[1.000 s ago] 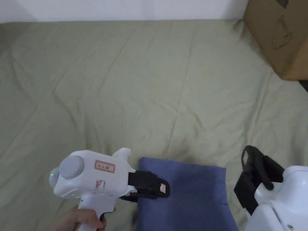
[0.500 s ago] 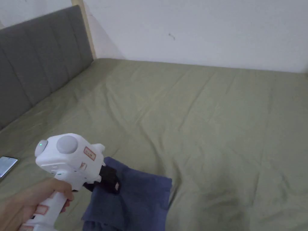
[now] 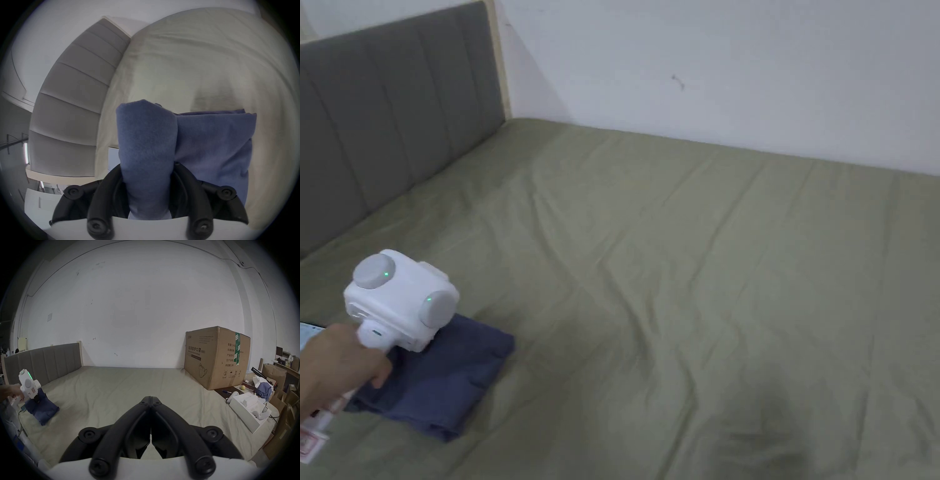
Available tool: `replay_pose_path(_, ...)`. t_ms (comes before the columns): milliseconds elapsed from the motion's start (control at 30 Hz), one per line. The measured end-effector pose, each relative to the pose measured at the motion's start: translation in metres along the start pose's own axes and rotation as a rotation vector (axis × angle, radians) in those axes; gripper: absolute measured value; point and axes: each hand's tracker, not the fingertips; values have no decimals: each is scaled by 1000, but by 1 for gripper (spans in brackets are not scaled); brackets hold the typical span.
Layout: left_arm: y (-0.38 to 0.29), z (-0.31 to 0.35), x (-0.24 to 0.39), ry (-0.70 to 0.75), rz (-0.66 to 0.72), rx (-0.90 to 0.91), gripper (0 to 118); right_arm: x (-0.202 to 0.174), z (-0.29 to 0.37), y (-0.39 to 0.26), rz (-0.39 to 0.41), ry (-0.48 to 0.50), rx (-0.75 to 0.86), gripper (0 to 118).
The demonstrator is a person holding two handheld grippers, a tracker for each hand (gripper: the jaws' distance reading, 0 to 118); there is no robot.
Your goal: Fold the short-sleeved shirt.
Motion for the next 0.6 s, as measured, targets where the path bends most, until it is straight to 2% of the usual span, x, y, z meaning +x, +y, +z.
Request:
replay_pose_path(67,0,-8,-3,-3,-4,0,32,0,-1,1,-3,16,-17,0)
replay_pose_path(133,-7,-1,-3,33,-37,-24,43,1,0,0,-6,21,-24,0)
replay_pose_path(167,-10,1,-2,89,-66,-30,58,2,-1,-1,-4,31,-27,0)
replay_pose_path(200,-14,4,-3,117,-96,-28,83,2,-1,-1,-2,42,-33,0)
replay_pose_path(233,-13,3,-9,118,-98,15,97,2,-2,-1,-2,50,-41,0)
replay_pose_path(267,-15,10,-14,107,-90,52,102,3,-2,-2,-11,58,-48,0)
replay_pose_path(300,-18,21,-21,99,-76,95,102,3,-2,-4,-27,70,-51,0)
replay_pose_path(400,-31,60,-31,205,5,166,102,1,-1,-6,-36,87,-54,0)
replay_pose_path(433,-36,73,-32,184,38,184,100,2,1,-5,-33,92,-48,0)
replay_pose_path(467,-44,91,-33,148,78,219,90,2,4,-4,-28,93,-39,0)
replay_pose_path(533,-56,118,-36,52,201,355,30,6,9,0,-26,95,-18,0)
replay_pose_path(567,-64,136,-35,2,258,398,8,9,11,3,-28,93,-8,0)
replay_pose_path(600,-73,154,-33,-50,317,446,5,13,13,6,-33,93,-2,0)
